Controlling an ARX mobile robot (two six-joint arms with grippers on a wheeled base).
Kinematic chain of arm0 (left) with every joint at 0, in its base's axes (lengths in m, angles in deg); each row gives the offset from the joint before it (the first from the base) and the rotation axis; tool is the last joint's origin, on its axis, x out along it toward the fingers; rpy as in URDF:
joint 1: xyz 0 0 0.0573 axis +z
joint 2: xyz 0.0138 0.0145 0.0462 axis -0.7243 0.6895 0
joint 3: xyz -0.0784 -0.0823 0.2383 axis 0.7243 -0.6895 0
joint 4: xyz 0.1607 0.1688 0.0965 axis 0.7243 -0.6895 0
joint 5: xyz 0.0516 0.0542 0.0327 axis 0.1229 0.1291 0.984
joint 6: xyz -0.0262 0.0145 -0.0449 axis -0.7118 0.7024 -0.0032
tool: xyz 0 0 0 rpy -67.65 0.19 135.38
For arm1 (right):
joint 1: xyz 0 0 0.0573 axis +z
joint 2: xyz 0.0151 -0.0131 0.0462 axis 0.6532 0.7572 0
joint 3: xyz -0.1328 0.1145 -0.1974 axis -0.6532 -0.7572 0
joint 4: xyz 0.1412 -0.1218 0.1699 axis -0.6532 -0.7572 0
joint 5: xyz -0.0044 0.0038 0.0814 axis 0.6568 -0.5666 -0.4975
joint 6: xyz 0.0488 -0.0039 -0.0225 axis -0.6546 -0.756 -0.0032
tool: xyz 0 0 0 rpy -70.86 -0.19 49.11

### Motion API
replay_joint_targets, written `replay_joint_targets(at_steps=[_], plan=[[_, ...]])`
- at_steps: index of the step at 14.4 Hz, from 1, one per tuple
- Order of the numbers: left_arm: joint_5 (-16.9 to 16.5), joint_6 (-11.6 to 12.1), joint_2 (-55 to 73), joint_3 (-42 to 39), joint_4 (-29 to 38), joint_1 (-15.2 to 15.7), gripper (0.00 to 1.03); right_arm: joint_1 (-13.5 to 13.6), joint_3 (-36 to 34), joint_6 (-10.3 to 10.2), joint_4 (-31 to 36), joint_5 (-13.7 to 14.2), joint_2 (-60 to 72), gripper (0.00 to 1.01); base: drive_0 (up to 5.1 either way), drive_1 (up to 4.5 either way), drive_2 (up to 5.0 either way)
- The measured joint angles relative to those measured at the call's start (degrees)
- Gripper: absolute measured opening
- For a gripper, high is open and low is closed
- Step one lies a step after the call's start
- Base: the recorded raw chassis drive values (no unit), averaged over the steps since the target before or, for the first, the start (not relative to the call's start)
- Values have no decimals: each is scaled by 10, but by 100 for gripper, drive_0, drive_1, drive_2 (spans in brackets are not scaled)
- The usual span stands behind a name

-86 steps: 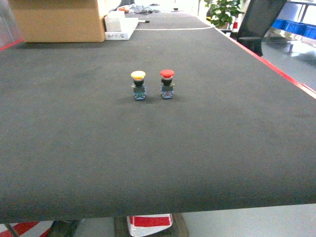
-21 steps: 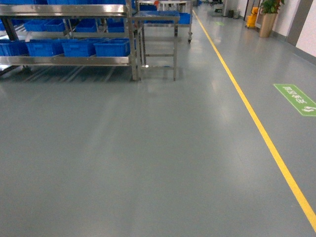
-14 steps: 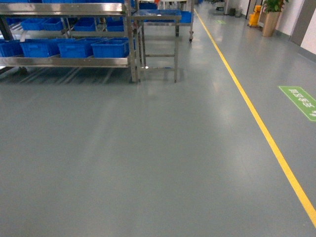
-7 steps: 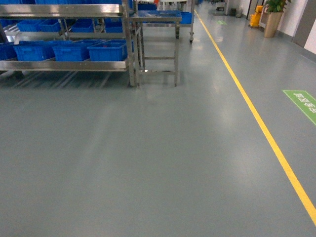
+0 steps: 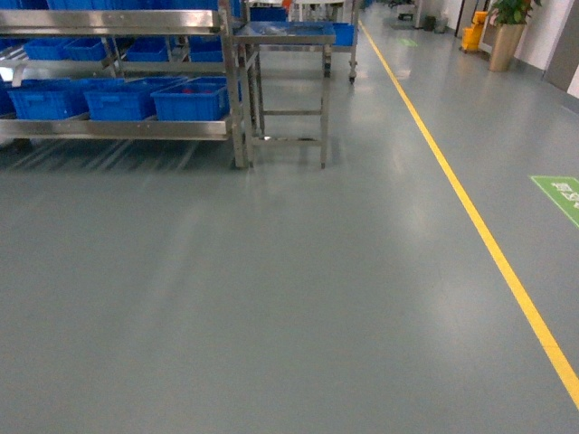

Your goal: Pick blue part to blue bin on bottom shelf

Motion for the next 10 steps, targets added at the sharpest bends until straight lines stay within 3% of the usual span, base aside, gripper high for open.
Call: replay_joint_targets(at_steps=[10], plan=[[0, 0, 0, 0, 0, 0, 44, 0, 0, 0, -1, 0, 0, 98, -3, 430, -437]])
